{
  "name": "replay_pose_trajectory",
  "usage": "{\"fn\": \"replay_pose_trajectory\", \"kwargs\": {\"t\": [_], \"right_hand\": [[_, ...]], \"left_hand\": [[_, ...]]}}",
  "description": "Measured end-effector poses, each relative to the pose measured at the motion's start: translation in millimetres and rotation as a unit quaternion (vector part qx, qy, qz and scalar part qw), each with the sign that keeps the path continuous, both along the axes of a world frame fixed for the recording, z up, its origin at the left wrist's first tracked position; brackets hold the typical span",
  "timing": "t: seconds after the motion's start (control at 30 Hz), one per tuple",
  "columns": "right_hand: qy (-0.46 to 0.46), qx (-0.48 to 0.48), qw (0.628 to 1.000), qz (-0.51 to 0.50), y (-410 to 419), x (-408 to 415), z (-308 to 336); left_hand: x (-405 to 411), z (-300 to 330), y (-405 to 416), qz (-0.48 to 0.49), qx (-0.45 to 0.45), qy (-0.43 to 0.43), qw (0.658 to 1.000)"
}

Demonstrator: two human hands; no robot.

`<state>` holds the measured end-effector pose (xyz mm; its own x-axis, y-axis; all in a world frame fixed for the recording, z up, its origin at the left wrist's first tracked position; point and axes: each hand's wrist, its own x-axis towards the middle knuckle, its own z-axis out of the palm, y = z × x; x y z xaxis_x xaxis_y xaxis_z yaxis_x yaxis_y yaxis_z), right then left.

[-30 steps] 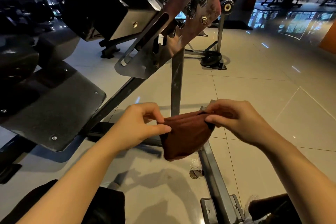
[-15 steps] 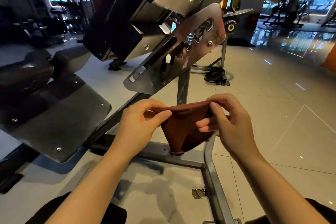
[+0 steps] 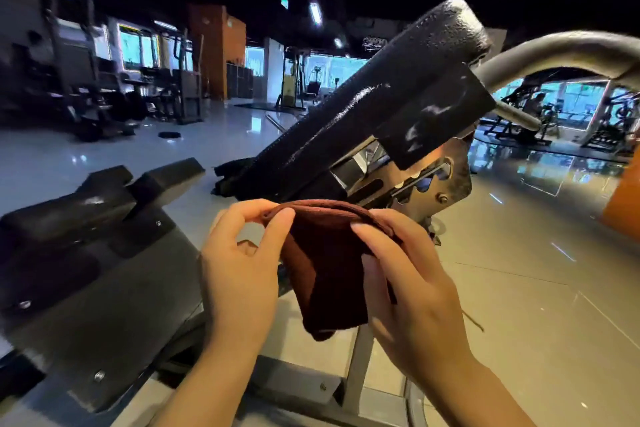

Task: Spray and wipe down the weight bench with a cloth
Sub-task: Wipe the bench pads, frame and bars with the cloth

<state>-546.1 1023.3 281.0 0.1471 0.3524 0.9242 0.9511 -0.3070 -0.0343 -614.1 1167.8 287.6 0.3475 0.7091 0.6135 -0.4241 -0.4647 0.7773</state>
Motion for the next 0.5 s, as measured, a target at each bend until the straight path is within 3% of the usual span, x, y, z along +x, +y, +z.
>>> {"fn": "replay_pose_trajectory", "kwargs": {"t": [0.13, 0.2, 0.37, 0.5], "right_hand": [[0.014, -0.014, 0.999, -0.050, 20, -15, 2], [0.010, -0.004, 0.997, -0.072, 32, -24, 11], [0.022, 0.043, 0.993, -0.108, 59, -42, 47], [0.075, 0.074, 0.981, -0.164, 75, -52, 65]], "left_hand": [[1, 3, 14, -0.043, -0.073, -0.048, 0.995], [2, 7, 21, -0.033, -0.054, -0.073, 0.995], [11, 20, 43, 0.007, 0.074, -0.145, 0.987], [31, 36, 64, -0.001, 0.257, -0.166, 0.952]]}}
